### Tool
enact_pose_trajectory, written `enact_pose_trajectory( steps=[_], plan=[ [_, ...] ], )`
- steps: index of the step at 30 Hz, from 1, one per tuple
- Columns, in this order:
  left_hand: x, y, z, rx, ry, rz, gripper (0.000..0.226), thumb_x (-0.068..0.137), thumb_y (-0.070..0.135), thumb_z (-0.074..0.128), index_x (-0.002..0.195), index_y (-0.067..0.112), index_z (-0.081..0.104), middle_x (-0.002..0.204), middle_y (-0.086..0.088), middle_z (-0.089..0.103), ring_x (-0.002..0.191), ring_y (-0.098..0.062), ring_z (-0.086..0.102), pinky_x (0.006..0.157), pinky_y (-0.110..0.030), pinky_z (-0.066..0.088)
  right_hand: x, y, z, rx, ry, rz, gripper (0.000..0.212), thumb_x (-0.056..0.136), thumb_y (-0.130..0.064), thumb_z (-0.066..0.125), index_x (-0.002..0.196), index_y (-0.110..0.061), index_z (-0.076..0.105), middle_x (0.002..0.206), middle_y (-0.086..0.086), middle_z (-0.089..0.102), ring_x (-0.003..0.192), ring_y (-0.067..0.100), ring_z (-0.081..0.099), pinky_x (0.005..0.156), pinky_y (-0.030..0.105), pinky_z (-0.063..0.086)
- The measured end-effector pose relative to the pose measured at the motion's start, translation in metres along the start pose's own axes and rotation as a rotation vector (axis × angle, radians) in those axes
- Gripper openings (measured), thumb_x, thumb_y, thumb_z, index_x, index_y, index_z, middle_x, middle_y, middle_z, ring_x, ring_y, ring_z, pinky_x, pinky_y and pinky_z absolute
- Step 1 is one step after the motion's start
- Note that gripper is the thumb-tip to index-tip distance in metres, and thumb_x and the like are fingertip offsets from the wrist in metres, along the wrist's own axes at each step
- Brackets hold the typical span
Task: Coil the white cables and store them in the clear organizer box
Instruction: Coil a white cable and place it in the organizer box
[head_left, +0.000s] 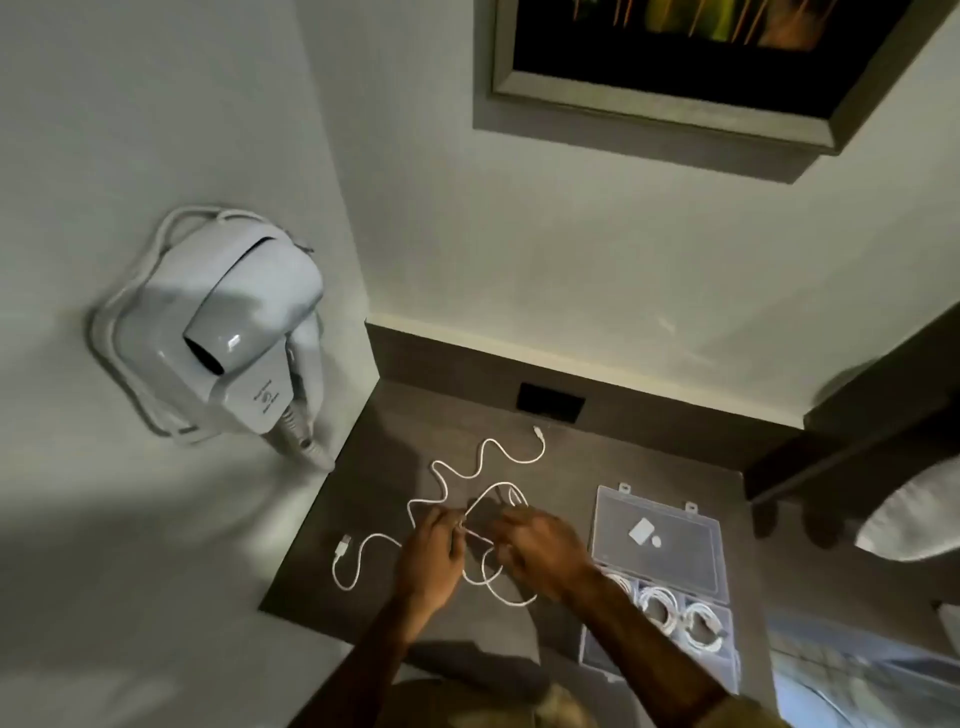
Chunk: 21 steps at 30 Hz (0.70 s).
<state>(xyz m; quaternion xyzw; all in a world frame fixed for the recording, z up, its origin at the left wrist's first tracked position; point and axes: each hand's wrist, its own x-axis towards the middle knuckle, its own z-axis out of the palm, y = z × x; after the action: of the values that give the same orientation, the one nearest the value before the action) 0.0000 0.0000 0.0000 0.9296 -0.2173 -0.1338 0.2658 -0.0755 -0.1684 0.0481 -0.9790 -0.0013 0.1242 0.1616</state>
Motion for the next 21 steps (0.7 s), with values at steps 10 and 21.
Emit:
enact_pose_trajectory(
  steps=[10,21],
  plan=[
    [0.001,-0.046,0.029,0.357,-0.477,0.141,0.058,0.090,0.030,0.050,0.148,0.029,0.044,0.152,-0.003,0.041,0.141,-0.022,0.040,0.118,-0.032,0.034,0.004,-0.013,0.087,0.286,-0.097,0.579,0.048,0.091,-0.040,0.072,0.137,-0.029,0.062,0.148,0.002,0.056,0.134,0.029,0.060,0.103,0.040,0.056],
    [0.036,-0.051,0.029,0.537,-0.552,0.340,0.048,0.089,0.026,0.061,0.135,0.021,0.047,0.148,-0.014,0.038,0.137,-0.033,0.038,0.117,-0.044,0.036,0.026,-0.001,0.101,0.691,0.068,0.754,0.017,0.095,-0.018,0.075,0.110,-0.013,0.080,0.111,0.010,0.081,0.106,0.027,0.076,0.094,0.039,0.060]
  ],
)
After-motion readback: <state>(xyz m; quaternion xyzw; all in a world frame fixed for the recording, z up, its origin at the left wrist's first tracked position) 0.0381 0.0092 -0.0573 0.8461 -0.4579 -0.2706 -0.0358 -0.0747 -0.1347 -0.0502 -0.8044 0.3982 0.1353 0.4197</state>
